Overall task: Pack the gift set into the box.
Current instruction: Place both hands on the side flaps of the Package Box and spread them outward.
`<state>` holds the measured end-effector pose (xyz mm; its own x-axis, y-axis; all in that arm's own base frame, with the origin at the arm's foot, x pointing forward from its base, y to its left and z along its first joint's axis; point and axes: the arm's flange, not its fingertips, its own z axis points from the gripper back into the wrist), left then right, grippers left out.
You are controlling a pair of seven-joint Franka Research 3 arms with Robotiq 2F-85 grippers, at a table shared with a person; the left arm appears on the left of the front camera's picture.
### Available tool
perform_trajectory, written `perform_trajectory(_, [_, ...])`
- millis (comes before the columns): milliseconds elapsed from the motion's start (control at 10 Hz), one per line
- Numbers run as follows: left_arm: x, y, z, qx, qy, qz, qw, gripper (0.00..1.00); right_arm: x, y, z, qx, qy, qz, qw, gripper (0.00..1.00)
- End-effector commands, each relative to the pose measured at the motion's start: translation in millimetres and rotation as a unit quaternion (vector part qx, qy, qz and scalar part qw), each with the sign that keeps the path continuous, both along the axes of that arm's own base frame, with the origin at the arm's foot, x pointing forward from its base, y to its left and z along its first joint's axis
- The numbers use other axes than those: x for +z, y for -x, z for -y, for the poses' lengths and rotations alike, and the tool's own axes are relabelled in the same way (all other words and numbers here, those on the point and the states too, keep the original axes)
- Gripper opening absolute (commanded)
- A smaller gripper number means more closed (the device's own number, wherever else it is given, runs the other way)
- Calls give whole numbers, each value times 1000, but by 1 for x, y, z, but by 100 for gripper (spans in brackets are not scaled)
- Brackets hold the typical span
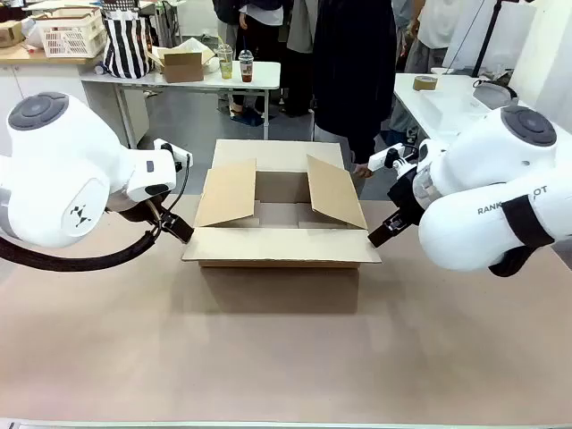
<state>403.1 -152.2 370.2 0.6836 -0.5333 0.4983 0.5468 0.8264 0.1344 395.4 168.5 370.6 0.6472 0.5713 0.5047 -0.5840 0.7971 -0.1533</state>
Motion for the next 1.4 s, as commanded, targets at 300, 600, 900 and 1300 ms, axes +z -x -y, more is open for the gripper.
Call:
perform_trajectory(300, [0,0,0,0,0,0,1000,100,0,0,0,0,0,1,1000,100])
perform_trajectory(600, [0,0,0,0,0,0,1000,100,0,0,0,0,0,1,1000,100])
perform_trajectory(900, [0,0,0,0,0,0,1000,100,0,0,0,0,0,1,1000,100])
perform_trajectory(1300, [28,13,0,-3,-4,-2,1000,100,32,10,4,-34,4,-14,999,100])
